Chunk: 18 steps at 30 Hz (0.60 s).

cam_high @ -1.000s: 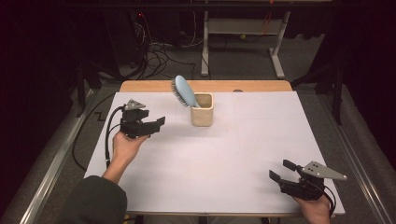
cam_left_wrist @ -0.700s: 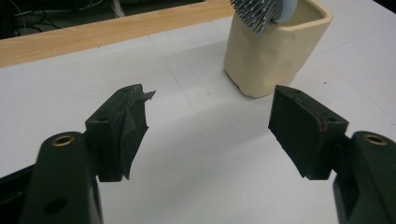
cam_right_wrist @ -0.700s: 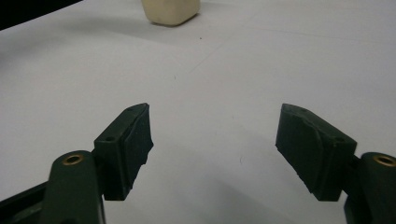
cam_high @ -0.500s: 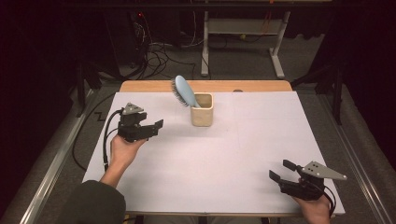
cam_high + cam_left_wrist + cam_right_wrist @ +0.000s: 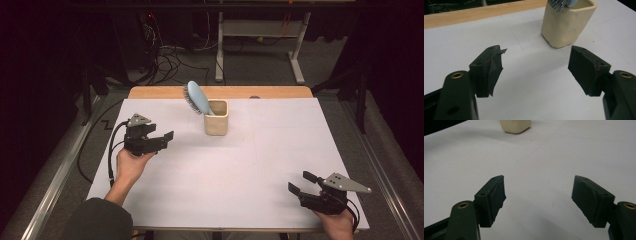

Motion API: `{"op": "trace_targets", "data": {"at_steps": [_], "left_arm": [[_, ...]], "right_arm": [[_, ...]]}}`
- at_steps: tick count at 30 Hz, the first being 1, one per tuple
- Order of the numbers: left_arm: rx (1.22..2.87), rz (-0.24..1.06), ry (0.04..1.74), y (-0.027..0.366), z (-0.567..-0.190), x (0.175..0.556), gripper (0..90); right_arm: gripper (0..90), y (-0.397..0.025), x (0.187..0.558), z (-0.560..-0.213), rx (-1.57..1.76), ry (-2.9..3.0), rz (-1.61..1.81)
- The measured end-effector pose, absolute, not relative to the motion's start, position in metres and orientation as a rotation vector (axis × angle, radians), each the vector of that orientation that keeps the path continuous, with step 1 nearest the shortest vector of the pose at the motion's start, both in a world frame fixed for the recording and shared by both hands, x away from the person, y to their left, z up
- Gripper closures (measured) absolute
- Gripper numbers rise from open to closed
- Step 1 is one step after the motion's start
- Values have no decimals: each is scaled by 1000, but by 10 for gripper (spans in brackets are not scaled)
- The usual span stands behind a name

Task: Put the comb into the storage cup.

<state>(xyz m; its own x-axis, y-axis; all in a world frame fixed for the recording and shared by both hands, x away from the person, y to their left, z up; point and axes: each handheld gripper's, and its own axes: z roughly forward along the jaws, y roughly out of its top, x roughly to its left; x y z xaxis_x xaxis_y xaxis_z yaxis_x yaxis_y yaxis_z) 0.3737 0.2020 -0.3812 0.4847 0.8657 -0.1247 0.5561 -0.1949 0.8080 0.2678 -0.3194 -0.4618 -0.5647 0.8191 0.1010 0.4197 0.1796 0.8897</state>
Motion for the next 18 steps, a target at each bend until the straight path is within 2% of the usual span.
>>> {"op": "trace_targets", "data": {"at_steps": [18], "left_arm": [[1861, 459, 1196, 212, -385, 361, 279]], "right_arm": [[272, -319, 268, -462, 1170, 2063, 1348]]}}
